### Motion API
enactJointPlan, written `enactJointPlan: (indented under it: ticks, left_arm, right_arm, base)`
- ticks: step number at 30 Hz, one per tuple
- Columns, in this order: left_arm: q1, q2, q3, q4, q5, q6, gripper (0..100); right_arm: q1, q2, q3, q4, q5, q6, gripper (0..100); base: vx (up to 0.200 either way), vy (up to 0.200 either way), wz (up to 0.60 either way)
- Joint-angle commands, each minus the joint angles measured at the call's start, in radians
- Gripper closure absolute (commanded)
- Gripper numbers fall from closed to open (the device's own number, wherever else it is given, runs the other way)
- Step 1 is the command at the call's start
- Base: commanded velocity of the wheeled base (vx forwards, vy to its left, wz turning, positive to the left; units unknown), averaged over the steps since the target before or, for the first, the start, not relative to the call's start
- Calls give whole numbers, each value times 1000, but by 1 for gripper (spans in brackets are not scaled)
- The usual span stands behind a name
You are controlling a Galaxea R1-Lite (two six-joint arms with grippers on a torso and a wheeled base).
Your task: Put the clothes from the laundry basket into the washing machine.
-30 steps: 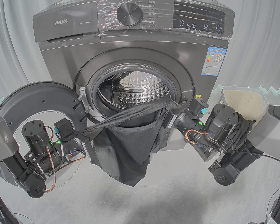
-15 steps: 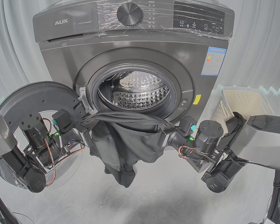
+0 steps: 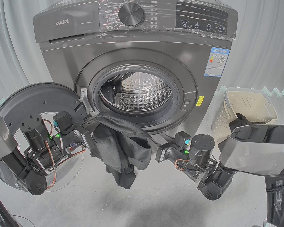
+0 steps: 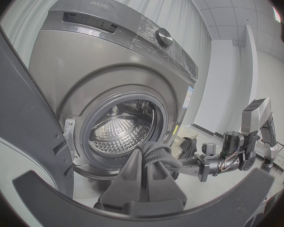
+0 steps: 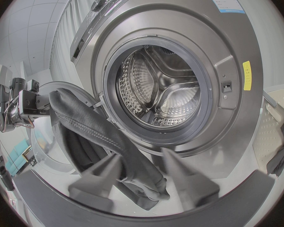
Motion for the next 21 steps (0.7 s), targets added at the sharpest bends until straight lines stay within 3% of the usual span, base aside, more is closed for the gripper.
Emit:
enactJointPlan:
  ticks: [1, 12, 21]
  left_arm:
    - [0, 1, 0, -2, 0, 0, 100]
    - [1, -1, -1, -2, 0, 2, 100]
    - [1, -4, -1, -2, 2, -1, 100]
  right_arm:
    - [0, 13, 10, -1, 1, -1, 0]
    - [-17, 13, 74, -1, 58, -5, 0]
    - [-69, 0, 231, -4, 262, -22, 0]
  base:
    - [0, 0, 0]
    - [0, 0, 0]
    - [0, 0, 0]
